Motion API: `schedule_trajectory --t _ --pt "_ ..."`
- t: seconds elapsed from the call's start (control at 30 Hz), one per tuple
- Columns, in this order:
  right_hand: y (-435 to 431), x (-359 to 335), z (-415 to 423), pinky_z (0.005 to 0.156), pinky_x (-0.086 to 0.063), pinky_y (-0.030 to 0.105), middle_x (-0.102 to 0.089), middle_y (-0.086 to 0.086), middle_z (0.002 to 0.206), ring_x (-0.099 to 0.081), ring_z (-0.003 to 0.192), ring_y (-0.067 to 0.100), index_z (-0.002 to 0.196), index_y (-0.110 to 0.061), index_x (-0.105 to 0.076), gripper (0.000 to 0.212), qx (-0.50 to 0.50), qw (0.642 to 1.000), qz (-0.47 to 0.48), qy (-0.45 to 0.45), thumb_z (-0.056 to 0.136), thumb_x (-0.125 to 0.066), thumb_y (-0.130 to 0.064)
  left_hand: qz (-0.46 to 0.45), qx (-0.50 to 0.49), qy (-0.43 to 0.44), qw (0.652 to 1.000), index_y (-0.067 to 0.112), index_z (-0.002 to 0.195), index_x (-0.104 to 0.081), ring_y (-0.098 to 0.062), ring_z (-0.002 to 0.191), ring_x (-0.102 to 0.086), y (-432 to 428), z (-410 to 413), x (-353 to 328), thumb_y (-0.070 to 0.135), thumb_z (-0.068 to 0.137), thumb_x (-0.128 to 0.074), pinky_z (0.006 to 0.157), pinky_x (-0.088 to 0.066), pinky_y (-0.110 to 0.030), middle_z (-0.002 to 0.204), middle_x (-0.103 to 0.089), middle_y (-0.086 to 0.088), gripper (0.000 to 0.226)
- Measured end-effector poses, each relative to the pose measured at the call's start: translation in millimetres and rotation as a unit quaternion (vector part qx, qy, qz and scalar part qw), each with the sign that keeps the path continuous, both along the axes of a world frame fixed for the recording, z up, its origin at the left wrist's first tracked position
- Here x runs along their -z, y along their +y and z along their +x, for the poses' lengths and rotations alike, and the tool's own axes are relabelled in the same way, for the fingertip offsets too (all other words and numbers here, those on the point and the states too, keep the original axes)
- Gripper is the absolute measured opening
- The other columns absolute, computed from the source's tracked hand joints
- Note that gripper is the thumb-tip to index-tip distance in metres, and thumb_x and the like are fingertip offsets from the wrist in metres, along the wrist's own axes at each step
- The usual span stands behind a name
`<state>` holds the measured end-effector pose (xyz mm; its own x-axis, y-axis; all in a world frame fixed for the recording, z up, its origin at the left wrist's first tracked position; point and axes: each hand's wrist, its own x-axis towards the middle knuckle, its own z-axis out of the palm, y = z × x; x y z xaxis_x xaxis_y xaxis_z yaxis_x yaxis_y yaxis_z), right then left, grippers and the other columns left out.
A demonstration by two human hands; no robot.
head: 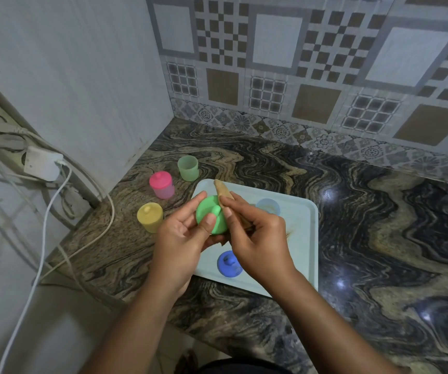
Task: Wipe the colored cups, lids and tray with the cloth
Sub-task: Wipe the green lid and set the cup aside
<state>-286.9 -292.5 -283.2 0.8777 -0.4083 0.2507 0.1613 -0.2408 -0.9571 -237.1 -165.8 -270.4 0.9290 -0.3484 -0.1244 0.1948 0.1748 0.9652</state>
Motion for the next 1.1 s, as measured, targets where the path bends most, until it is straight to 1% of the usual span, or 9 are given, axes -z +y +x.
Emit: schedule_trajectory --t 0.1,0.2,0.27,0.43,0.67,0.8,0.97,1.03,1.1 --pt "-5.0 -1.2 3.7 0.101 -0.051 0.022 -0.069 -0.004 0.122 -0.061 0.122 -0.001 0.118 -0.015 -0.075 0.026 0.022 1.0 0.0 0.016 0.096 -0.064 -0.006 -0.014 0.038 0.026 0.999 0.015 0.144 -0.044 -0.02 0.112 -0.068 5.0 -0.7 -2.0 -0.001 0.099 -0.047 0.084 -0.059 -0.036 0.123 -0.071 -0.002 0.048" --pt "-8.4 -1.0 7.6 0.091 -0.058 0.039 -0.076 -0.003 0.114 -0.069 0.097 0.007 0.117 -0.019 -0.076 0.024 0.035 0.998 0.036 0.043 0.097 -0.064 -0.018 -0.05 0.015 0.068 0.996 0.011 0.141 -0.048 -0.018 0.101 -0.072 5.6 0.6 -2.9 0.001 0.099 -0.048 0.075 -0.059 -0.03 0.115 -0.074 -0.005 0.044" --pt "-7.9 -2.4 6.5 0.089 -0.059 0.042 -0.077 -0.002 0.113 -0.072 0.098 0.013 0.118 -0.019 -0.076 0.024 0.041 0.997 0.061 0.039 0.098 -0.063 -0.019 -0.083 -0.02 0.107 0.991 0.008 0.135 -0.053 -0.016 0.092 -0.073 5.6 1.6 -3.5 0.006 0.098 -0.052 0.069 -0.058 -0.025 0.106 -0.076 -0.007 0.038" --pt "1.6 -7.5 -5.4 0.107 -0.05 0.031 -0.07 -0.001 0.125 -0.055 0.129 -0.002 0.119 -0.016 -0.074 0.025 0.01 0.999 0.05 0.012 0.098 -0.064 -0.008 -0.102 -0.051 0.128 0.985 0.015 0.129 -0.057 -0.019 0.094 -0.074 5.8 1.7 -6.1 0.009 0.097 -0.054 0.068 -0.059 -0.026 0.107 -0.076 -0.006 0.032" --pt "7.7 -0.7 -6.6 0.095 -0.045 0.006 -0.069 0.006 0.125 -0.048 0.121 -0.022 0.12 -0.005 -0.072 0.026 0.003 0.998 -0.054 -0.015 0.095 -0.064 -0.001 -0.076 -0.088 0.09 0.989 0.011 0.121 -0.057 -0.021 0.085 -0.076 0.1 -5.5 -5.7 0.005 0.092 -0.061 0.063 -0.058 -0.026 0.096 -0.078 -0.006 0.03" --pt "1.7 -0.4 1.1 0.102 -0.052 0.025 -0.072 0.001 0.123 -0.059 0.117 -0.008 0.125 -0.011 -0.071 0.028 -0.018 0.999 0.014 0.035 0.098 -0.063 -0.009 -0.076 -0.09 0.091 0.989 0.006 0.124 -0.053 -0.026 0.086 -0.076 -0.7 -6.8 -5.7 0.002 0.089 -0.064 0.064 -0.058 -0.027 0.096 -0.077 -0.01 0.037" --pt "3.7 2.5 5.2 0.076 -0.059 0.036 -0.078 -0.003 0.103 -0.07 0.084 0.006 0.116 -0.02 -0.074 0.026 0.034 0.997 0.064 0.04 0.093 -0.067 -0.029 -0.08 -0.067 0.115 0.988 0.004 0.124 -0.06 -0.028 0.097 -0.074 -1.4 -4.9 -4.0 0.005 0.092 -0.061 0.072 -0.059 -0.028 0.109 -0.074 -0.016 0.032" --pt "5.4 1.3 5.3 0.081 -0.061 0.039 -0.076 -0.007 0.111 -0.073 0.101 0.012 0.107 -0.017 -0.076 0.019 0.045 0.997 0.055 0.032 0.092 -0.068 -0.026 -0.067 -0.077 0.119 0.988 0.005 0.12 -0.064 -0.022 0.095 -0.074 -1.5 -3.3 -2.4 0.006 0.092 -0.061 0.072 -0.059 -0.026 0.108 -0.075 -0.012 0.027" --pt "6.9 0.4 3.7 0.09 -0.06 0.037 -0.072 -0.005 0.12 -0.066 0.114 -0.001 0.107 -0.013 -0.077 0.016 0.031 0.999 0.037 0.018 0.093 -0.07 -0.017 -0.06 -0.082 0.122 0.987 0.007 0.116 -0.065 -0.017 0.091 -0.075 -1.1 -2.8 -1.7 0.006 0.092 -0.061 0.069 -0.058 -0.023 0.103 -0.077 -0.008 0.024"
